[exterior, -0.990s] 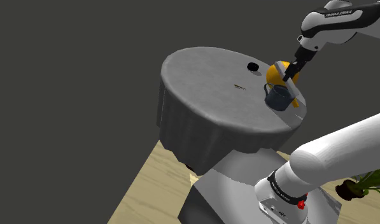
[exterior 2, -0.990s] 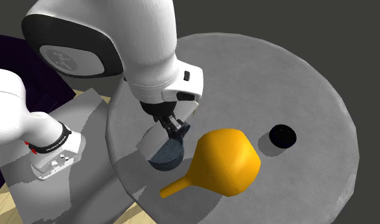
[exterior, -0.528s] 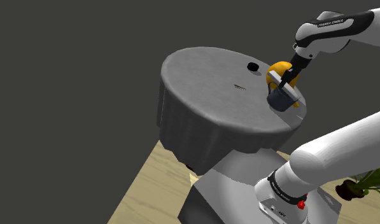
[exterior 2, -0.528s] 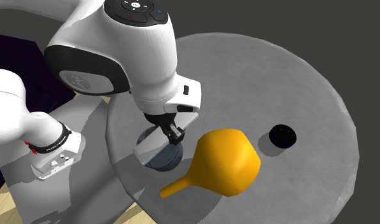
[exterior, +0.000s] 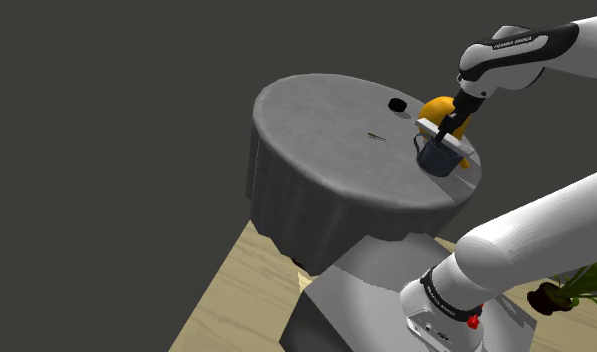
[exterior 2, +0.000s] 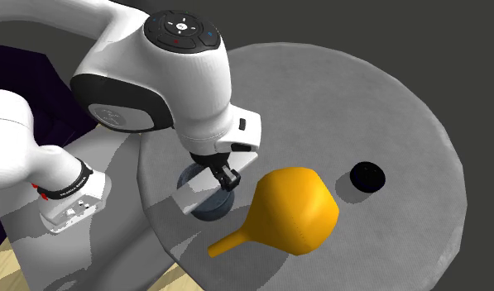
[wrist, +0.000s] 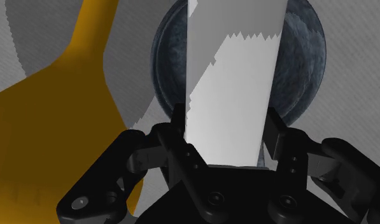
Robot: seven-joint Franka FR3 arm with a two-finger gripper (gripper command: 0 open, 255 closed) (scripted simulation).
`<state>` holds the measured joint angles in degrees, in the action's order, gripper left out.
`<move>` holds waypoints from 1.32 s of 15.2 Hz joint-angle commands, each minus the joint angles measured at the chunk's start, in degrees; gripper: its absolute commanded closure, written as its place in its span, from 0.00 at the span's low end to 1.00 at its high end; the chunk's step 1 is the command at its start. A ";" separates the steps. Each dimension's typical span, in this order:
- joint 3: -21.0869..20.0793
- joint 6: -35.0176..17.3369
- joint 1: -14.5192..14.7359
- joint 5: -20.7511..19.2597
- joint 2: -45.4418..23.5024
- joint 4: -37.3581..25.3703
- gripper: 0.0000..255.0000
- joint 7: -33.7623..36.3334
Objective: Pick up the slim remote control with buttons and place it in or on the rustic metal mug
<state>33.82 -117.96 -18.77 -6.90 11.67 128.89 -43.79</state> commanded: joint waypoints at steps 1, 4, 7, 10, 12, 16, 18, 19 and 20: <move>0.05 -0.01 -0.04 -0.02 -0.06 0.05 1.00 -0.03; 0.02 -0.02 -0.03 -0.02 -0.05 0.08 0.00 0.02; 0.03 -0.02 -0.04 -0.03 -0.03 0.09 0.00 0.00; -0.51 3.98 -0.04 -0.47 1.29 -2.72 0.00 0.42; -0.97 7.49 -0.01 -0.69 2.18 -5.44 0.00 0.67; -0.98 7.50 -0.01 -0.68 2.18 -5.44 0.00 0.67; -0.98 7.50 -0.01 -0.68 2.18 -5.44 0.00 0.67; -0.98 7.50 -0.02 -0.68 2.18 -5.44 0.00 0.67; -0.98 7.50 -0.02 -0.68 2.18 -5.44 0.00 0.67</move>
